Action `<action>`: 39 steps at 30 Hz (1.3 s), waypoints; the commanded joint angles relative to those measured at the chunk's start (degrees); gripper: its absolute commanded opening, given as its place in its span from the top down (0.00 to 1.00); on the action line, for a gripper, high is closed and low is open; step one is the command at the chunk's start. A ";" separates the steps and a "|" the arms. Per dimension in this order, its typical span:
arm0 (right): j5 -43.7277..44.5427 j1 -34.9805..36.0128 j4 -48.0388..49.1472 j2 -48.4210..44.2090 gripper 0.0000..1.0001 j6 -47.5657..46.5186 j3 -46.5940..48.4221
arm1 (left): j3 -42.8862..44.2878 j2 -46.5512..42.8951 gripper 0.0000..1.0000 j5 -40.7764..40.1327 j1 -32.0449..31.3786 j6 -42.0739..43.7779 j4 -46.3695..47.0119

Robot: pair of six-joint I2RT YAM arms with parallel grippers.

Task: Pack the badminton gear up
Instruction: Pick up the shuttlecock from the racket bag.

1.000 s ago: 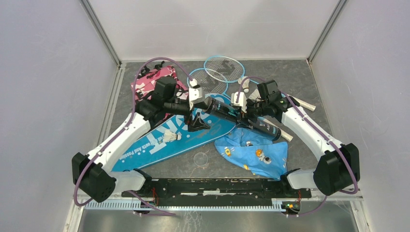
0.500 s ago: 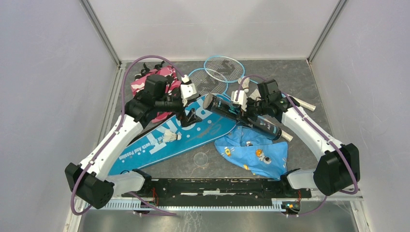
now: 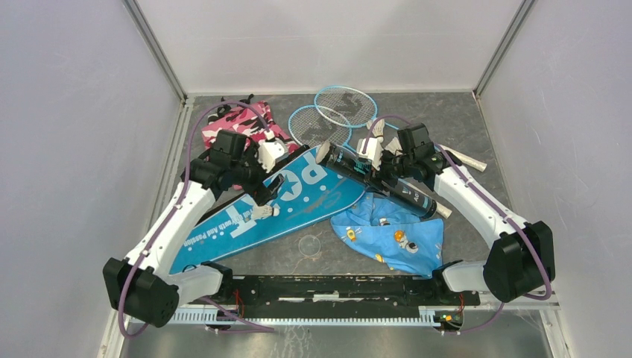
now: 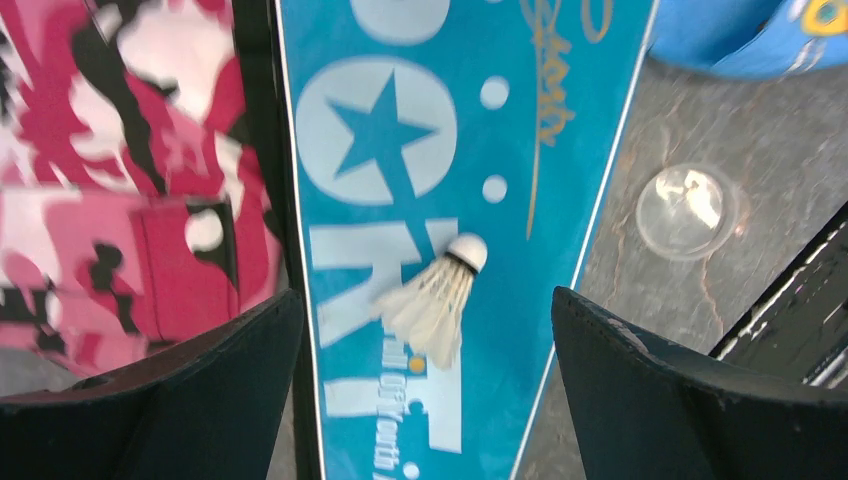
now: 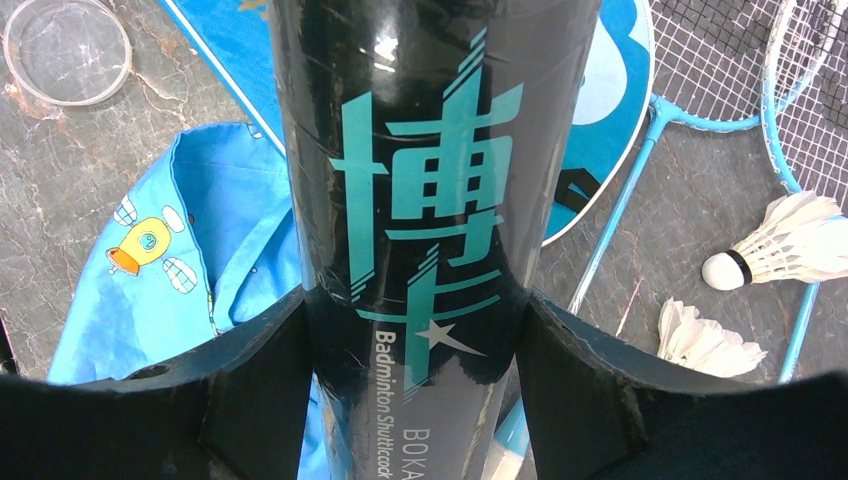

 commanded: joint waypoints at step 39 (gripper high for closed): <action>0.18 -0.31 2.29 -0.68 0.95 -0.56 -0.94 | 2.10 27.33 0.92 15.50 14.38 -5.10 -8.36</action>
